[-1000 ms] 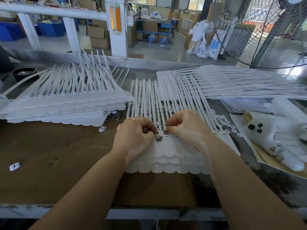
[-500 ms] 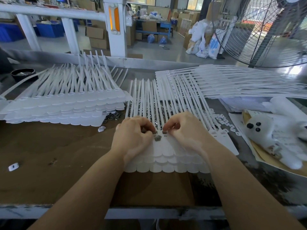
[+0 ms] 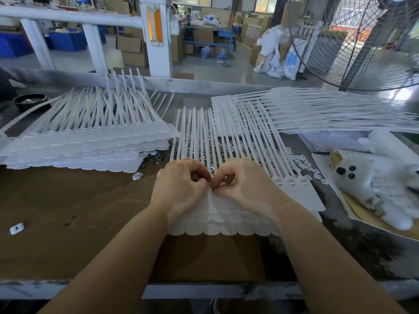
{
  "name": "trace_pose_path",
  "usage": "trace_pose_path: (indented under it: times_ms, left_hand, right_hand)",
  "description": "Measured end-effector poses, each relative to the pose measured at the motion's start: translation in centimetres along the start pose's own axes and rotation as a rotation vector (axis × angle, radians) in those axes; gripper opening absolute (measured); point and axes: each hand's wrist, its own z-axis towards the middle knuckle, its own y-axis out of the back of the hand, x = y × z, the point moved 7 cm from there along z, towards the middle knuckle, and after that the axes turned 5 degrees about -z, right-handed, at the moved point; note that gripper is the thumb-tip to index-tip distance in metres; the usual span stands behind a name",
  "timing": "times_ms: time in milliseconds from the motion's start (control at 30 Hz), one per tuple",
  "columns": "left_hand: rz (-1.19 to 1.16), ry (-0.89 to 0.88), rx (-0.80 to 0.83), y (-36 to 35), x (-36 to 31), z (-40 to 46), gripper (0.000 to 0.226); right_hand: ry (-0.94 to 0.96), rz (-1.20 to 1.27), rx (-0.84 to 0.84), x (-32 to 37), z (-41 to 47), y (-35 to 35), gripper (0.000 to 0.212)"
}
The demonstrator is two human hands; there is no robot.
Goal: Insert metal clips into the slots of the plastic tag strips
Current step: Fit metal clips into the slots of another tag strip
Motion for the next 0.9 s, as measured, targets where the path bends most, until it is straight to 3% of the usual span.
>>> trace_pose_path:
  times_ms: [167,333,533,900]
  left_hand:
    - [-0.008,0.001,0.009,-0.1,0.0,0.0,0.023]
    - [-0.031,0.015,0.01,-0.1,0.2,0.0,0.024]
    - [-0.027,0.02,0.005,-0.1,0.0,0.0,0.025]
    - [-0.02,0.031,0.012,0.0,0.1,0.1,0.024]
  right_hand:
    - [-0.053,0.156,-0.058,-1.0,-0.3,1.4,0.01]
    - [-0.181,0.096,-0.172,-3.4,-0.3,3.4,0.009]
    - [-0.264,-0.023,-0.108,-4.3,-0.3,3.5,0.004]
    - [-0.259,-0.145,0.116,-3.5,0.8,2.5,0.015]
